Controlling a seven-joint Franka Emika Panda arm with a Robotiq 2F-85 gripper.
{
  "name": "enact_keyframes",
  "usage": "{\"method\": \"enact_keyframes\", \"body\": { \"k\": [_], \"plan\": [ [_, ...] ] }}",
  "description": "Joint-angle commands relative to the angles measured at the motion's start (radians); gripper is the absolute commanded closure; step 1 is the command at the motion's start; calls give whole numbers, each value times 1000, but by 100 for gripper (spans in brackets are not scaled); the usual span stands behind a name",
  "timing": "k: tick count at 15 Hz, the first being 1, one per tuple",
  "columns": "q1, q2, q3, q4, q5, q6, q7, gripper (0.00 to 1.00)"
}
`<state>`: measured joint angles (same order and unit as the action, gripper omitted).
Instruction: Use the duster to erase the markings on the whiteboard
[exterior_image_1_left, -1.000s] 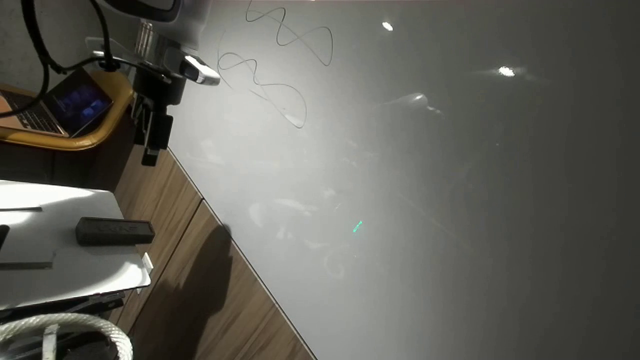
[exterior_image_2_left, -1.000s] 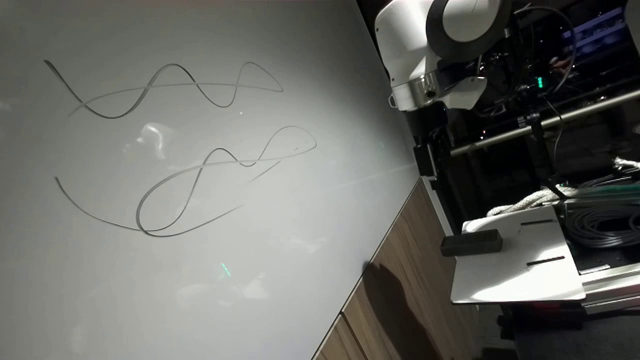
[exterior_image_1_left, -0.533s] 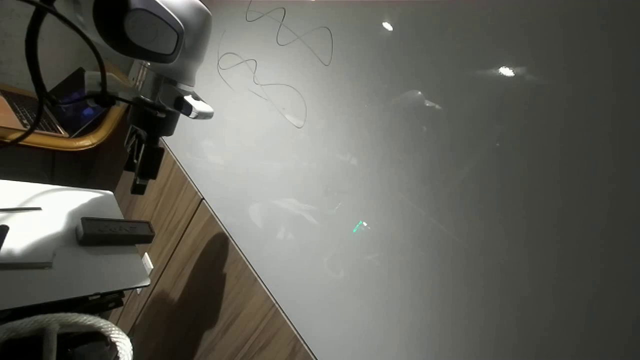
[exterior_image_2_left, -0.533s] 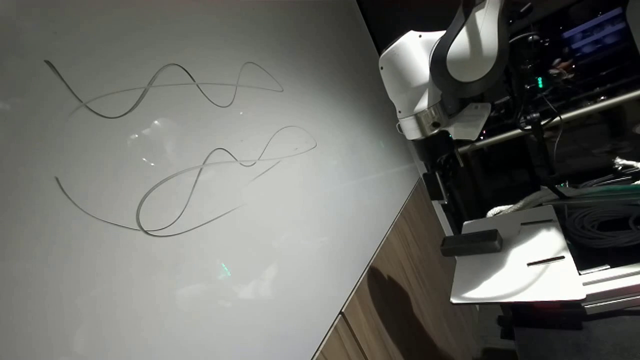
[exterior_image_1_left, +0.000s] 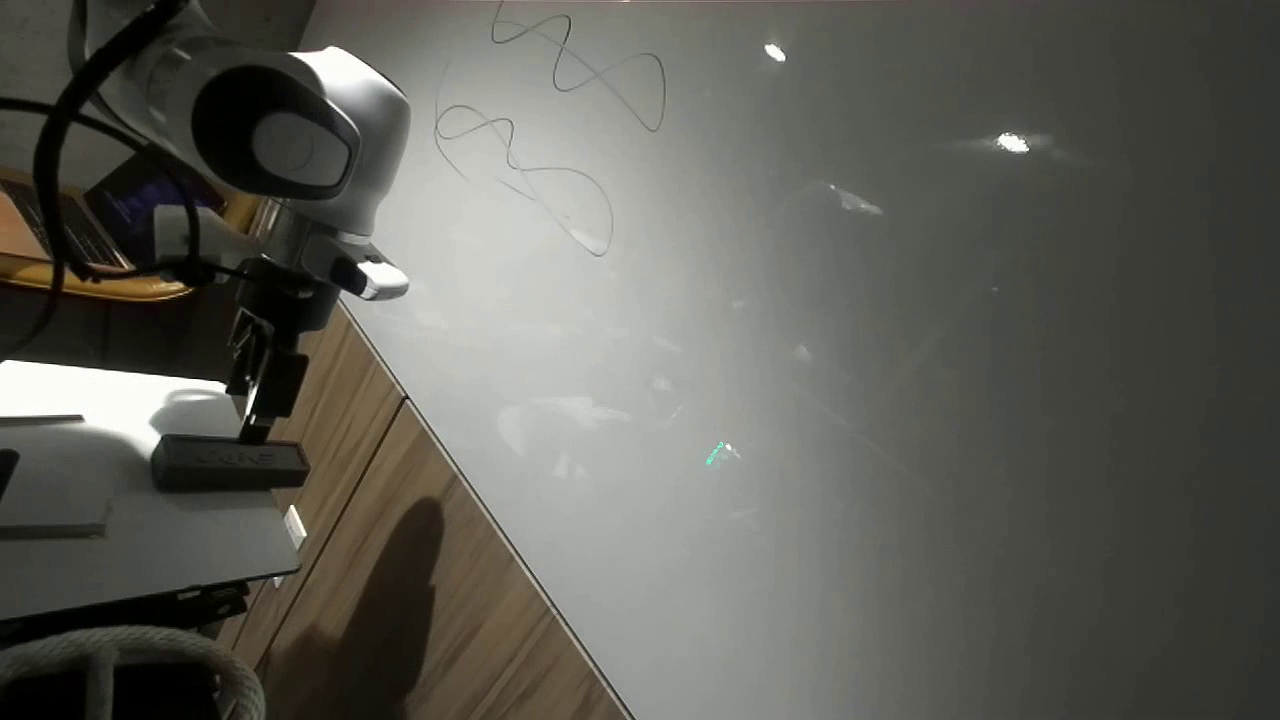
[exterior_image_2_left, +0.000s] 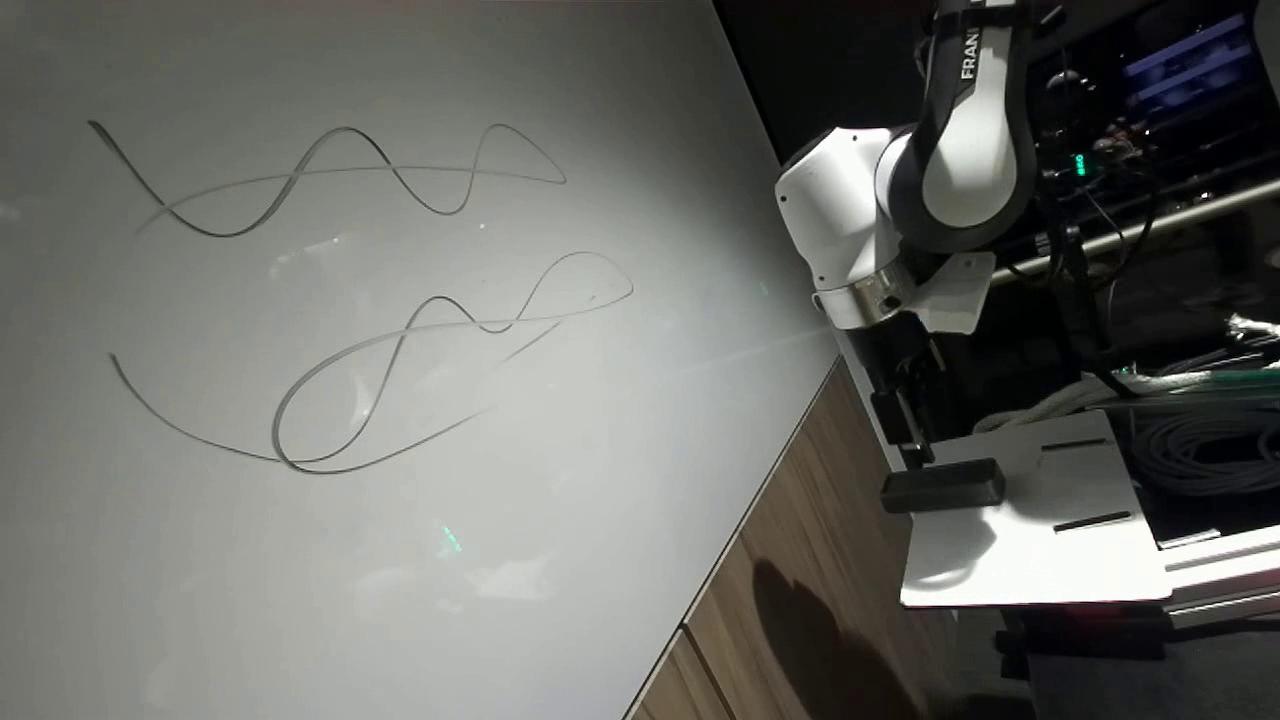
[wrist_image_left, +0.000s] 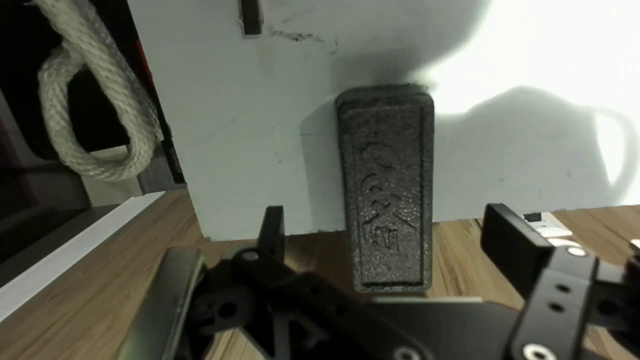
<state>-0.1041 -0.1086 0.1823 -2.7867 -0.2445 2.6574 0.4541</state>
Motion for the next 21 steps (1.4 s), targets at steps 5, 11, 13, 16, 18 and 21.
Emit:
{"method": "enact_keyframes", "body": {
  "k": [5, 11, 13, 16, 18, 21],
  "plan": [
    [42, 127, -79, 2, -140, 103, 101, 0],
    [65, 180, -99, 5, -185, 149, 148, 0],
    [69, 190, -102, 5, -200, 157, 163, 0],
    [72, 189, -97, 6, -218, 157, 184, 35],
    [72, 186, -96, 7, -227, 153, 195, 49],
    [75, 177, -90, 9, -235, 140, 201, 69]
  ]
}}
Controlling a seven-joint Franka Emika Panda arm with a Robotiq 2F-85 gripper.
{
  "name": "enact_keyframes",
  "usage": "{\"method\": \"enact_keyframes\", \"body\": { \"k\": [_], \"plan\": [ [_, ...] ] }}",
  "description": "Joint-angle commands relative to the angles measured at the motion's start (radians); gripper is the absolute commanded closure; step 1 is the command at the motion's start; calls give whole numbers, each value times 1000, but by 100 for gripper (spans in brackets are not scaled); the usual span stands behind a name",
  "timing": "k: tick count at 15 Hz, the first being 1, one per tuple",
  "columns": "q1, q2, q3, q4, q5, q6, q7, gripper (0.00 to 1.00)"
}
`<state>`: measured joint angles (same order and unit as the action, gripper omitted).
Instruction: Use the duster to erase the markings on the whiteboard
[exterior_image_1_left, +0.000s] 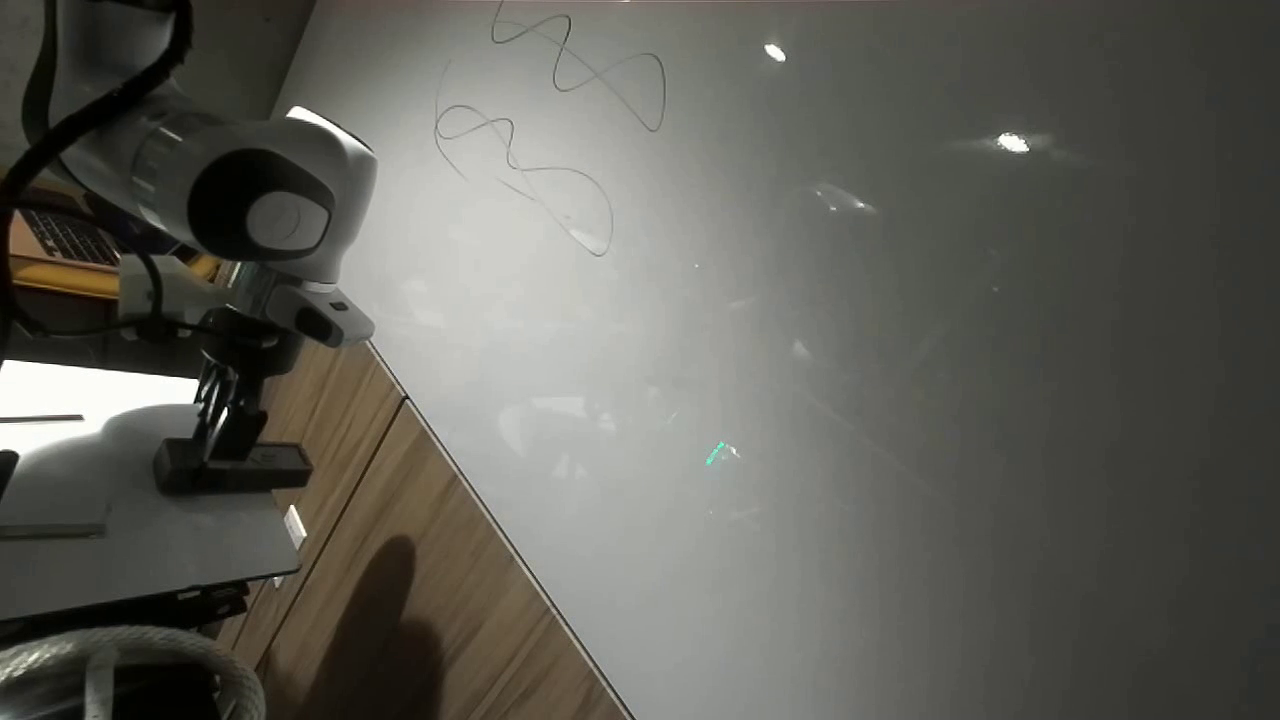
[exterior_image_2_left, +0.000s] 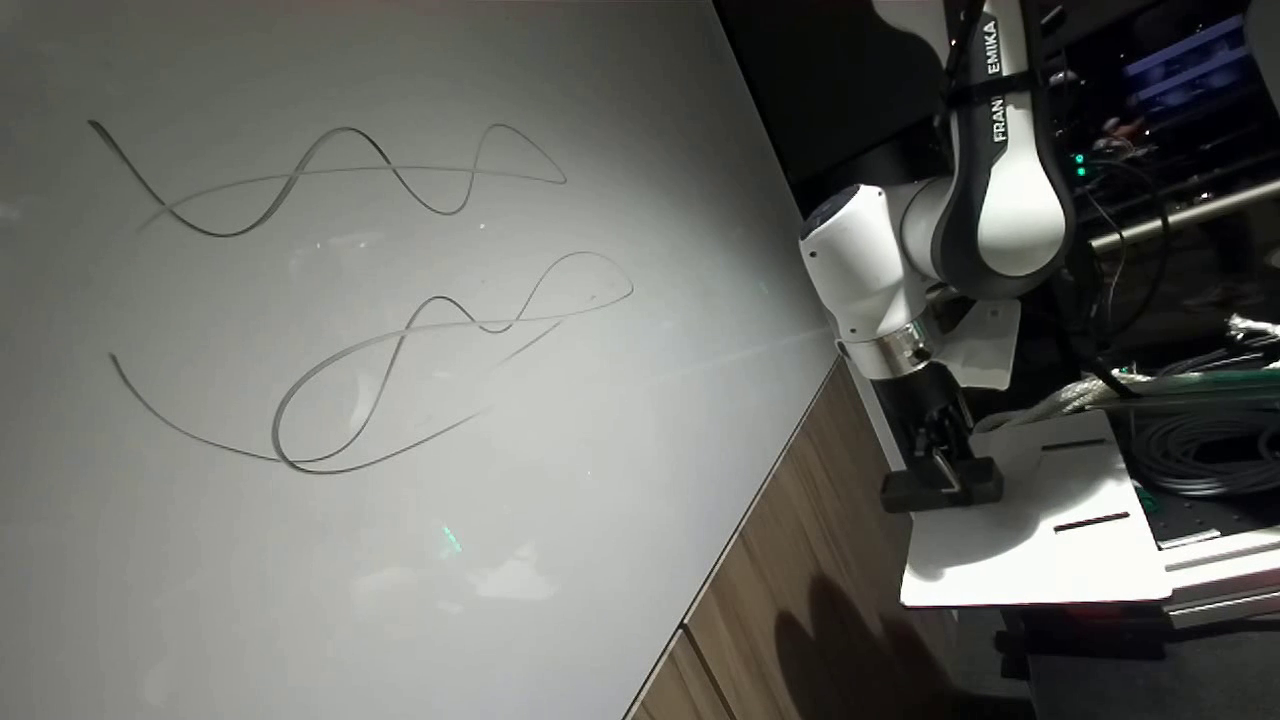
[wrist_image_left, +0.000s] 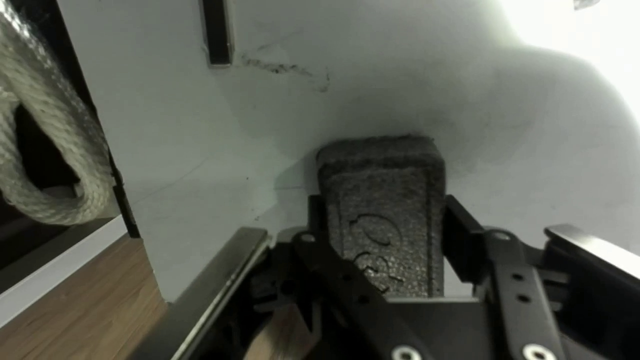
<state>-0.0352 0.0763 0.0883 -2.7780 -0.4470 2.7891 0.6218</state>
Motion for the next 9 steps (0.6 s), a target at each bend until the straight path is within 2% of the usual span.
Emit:
{"method": "enact_keyframes", "body": {
  "k": [1, 2, 4, 6, 9],
  "plan": [
    [7, -10, 7, 1, -31, 5, 30, 41],
    [8, -12, 9, 2, -29, 0, 26, 18],
    [10, -16, 11, 4, -26, -5, 21, 14],
    [13, -20, 11, 7, -23, -8, 17, 1],
    [15, -26, 9, 9, -20, -11, 11, 0]
  ]
}}
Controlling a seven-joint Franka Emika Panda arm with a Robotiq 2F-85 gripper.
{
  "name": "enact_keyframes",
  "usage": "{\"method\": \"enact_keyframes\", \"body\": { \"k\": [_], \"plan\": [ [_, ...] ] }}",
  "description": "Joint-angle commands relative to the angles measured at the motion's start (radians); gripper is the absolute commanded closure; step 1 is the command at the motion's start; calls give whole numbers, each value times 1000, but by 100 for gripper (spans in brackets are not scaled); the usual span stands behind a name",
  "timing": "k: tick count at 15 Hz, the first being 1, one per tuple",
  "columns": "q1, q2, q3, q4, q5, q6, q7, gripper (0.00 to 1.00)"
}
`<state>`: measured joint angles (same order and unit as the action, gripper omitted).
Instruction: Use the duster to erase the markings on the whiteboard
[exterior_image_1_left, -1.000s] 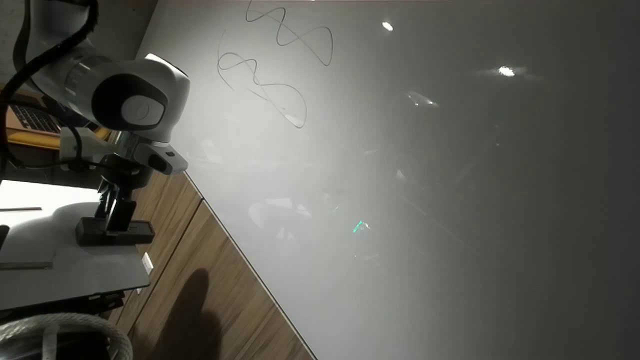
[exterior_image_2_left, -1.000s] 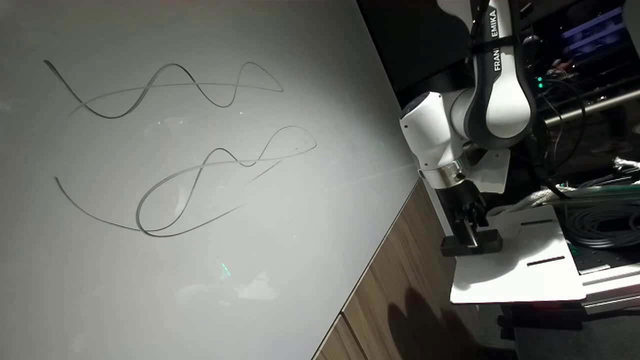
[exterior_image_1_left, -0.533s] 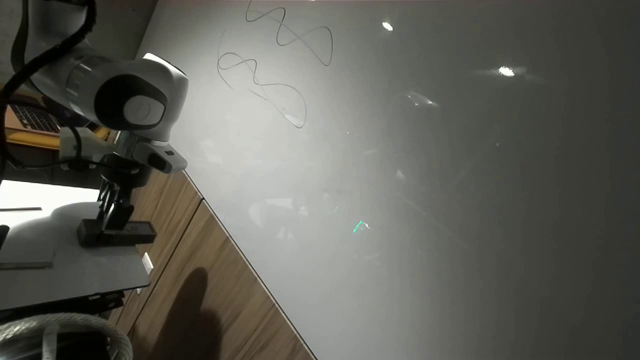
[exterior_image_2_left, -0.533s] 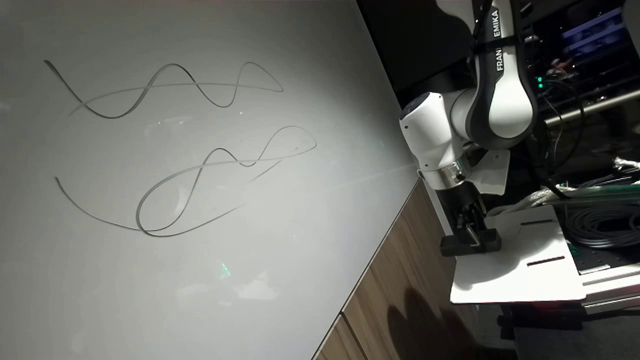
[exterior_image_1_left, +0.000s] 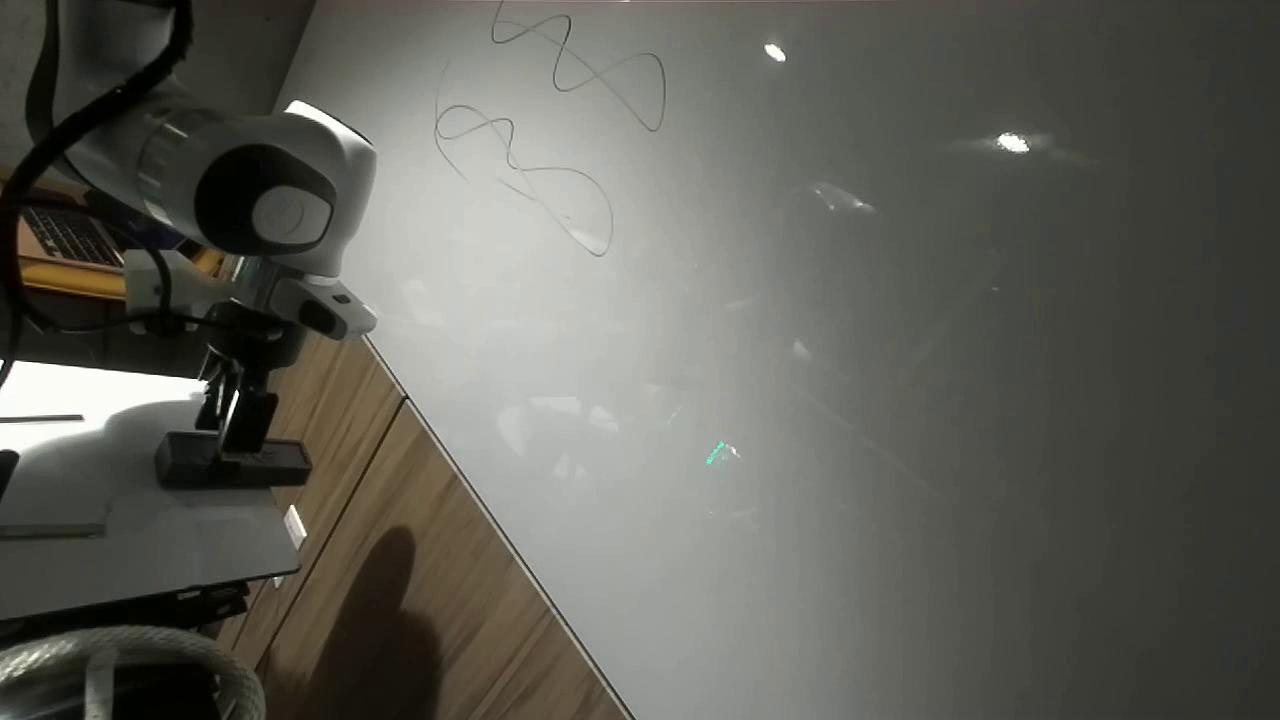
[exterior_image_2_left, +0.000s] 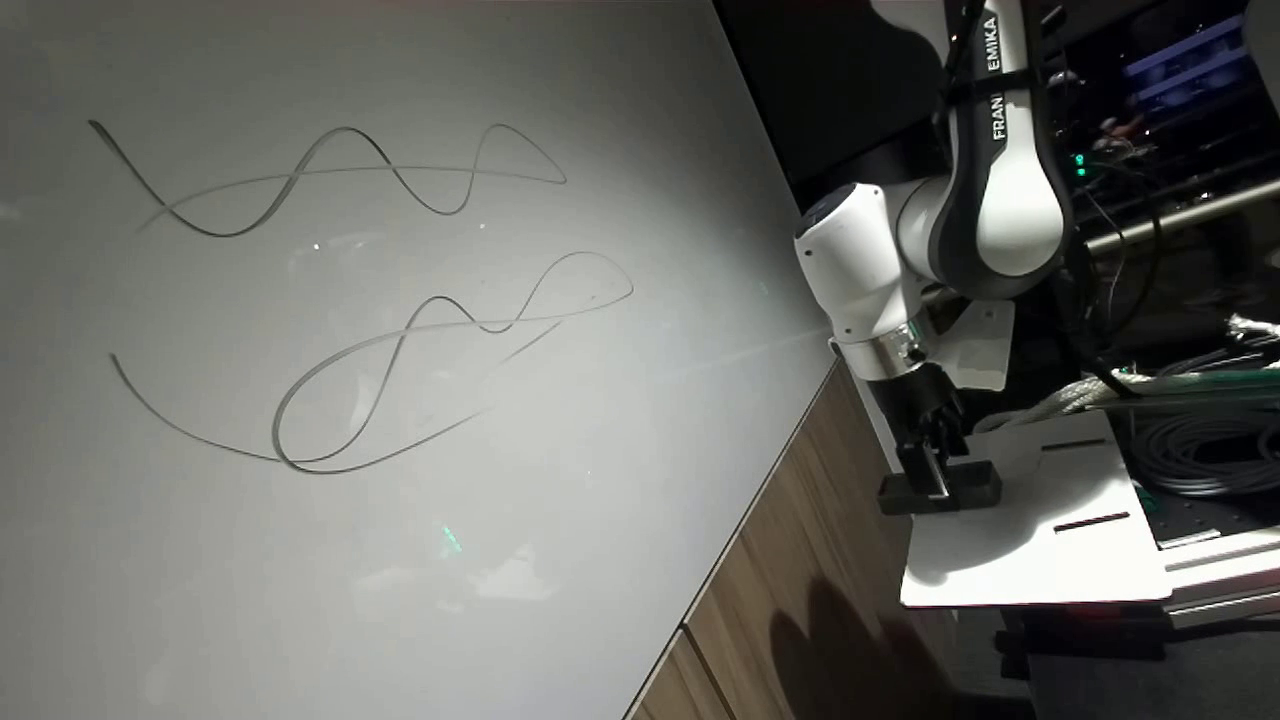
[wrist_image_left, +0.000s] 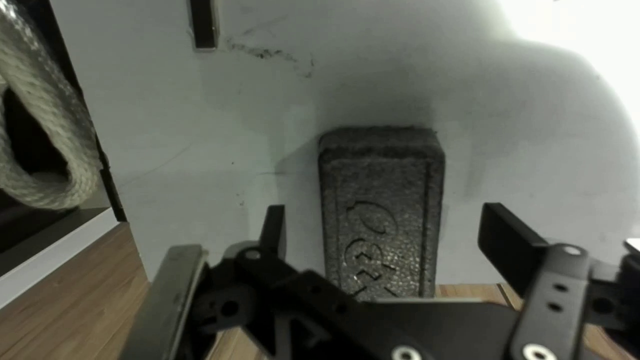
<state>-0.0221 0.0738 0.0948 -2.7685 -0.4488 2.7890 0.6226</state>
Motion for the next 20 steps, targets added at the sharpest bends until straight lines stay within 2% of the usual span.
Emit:
{"method": "enact_keyframes", "body": {
  "k": [1, 3, 4, 5, 11, 15, 17, 18, 20],
  "plan": [
    [1, -25, 3, 1, -17, -12, 8, 0],
    [1, -29, 2, 1, -17, -13, 7, 0],
    [1, -30, 2, 2, -17, -13, 7, 23],
    [1, -31, 2, 3, -16, -14, 6, 26],
    [4, -37, 5, 11, -13, -20, 9, 72],
    [23, -93, 35, 17, 37, -48, -7, 73],
    [51, -171, 74, 24, 96, -87, -21, 73],
    [97, -244, 65, -3, 134, -104, -31, 73],
    [123, -320, 106, 32, 133, -133, -5, 73]
  ]
}}
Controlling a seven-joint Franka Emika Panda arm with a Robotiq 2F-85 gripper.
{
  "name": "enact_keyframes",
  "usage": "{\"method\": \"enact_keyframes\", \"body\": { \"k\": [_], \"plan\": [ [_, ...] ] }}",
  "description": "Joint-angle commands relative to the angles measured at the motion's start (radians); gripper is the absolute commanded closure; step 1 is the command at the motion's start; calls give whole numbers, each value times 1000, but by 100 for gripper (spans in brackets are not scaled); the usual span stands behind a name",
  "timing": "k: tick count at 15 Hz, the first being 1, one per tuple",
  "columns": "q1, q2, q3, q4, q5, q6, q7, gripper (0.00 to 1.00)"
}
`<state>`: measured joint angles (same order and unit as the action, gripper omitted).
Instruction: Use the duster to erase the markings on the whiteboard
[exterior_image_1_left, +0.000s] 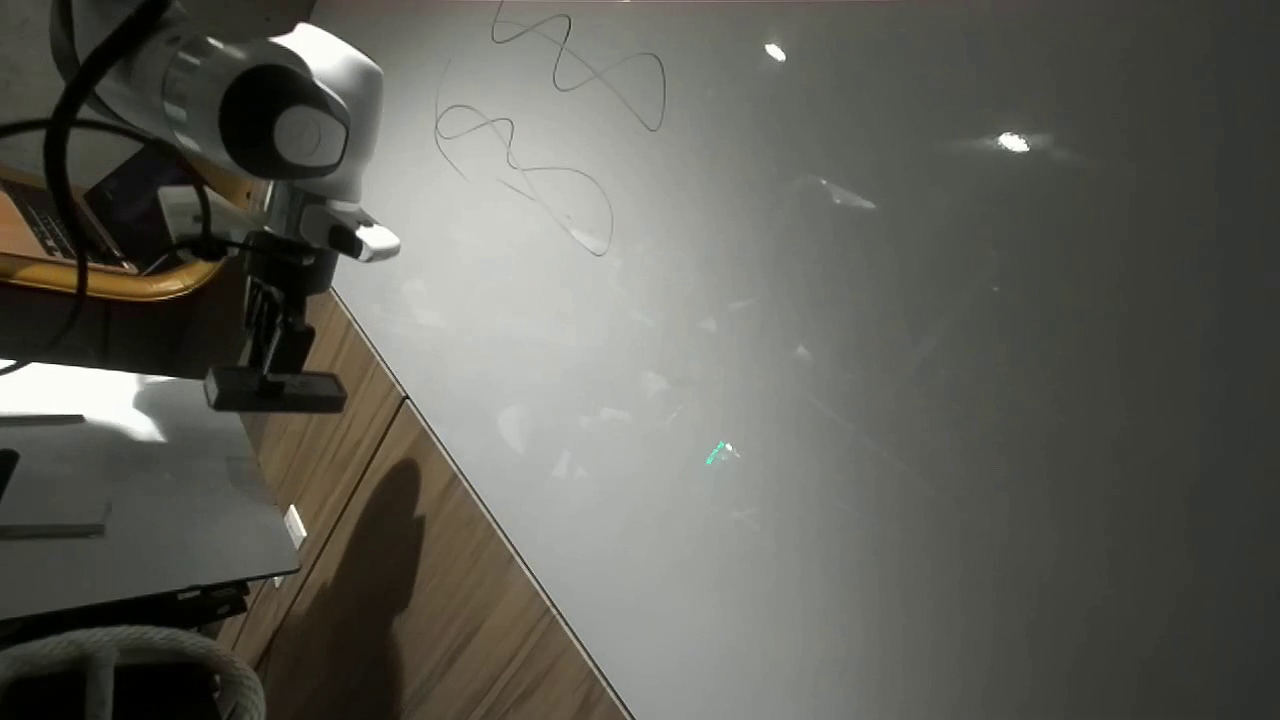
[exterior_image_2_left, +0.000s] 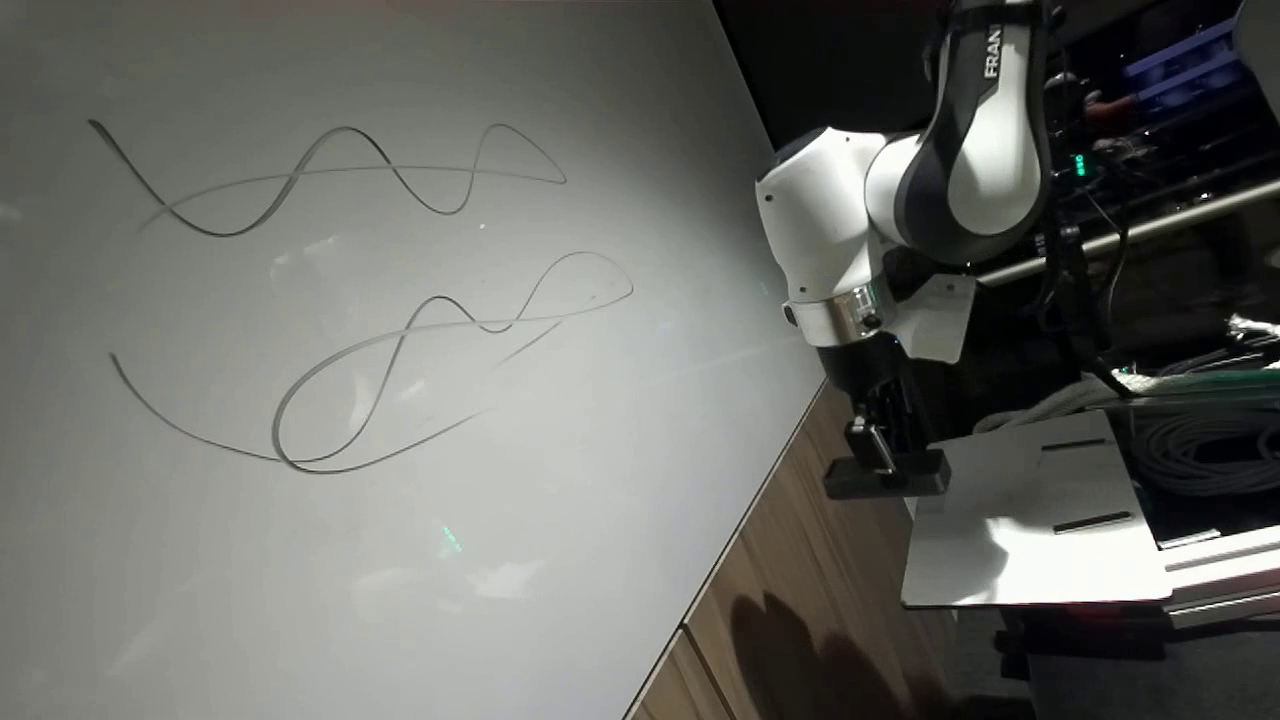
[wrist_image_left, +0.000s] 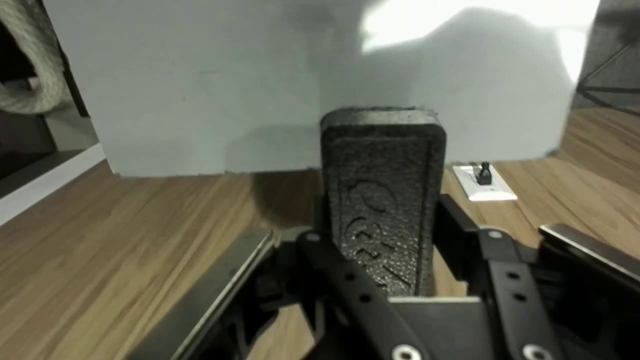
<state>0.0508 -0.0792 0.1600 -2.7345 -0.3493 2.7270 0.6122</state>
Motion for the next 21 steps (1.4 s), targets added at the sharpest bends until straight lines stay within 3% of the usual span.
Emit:
{"method": "enact_keyframes", "body": {
  "k": [1, 6, 10, 15, 21],
  "plan": [
    [57, -207, 68, 17, 23, -83, 14, 73],
    [50, -345, 236, 184, -16, -119, 47, 73],
    [9, -344, 337, 406, -25, -124, 74, 73],
    [-96, -245, 450, 700, -135, -140, 131, 73],
    [-258, -12, 649, 985, -451, -176, 316, 73]
  ]
}}
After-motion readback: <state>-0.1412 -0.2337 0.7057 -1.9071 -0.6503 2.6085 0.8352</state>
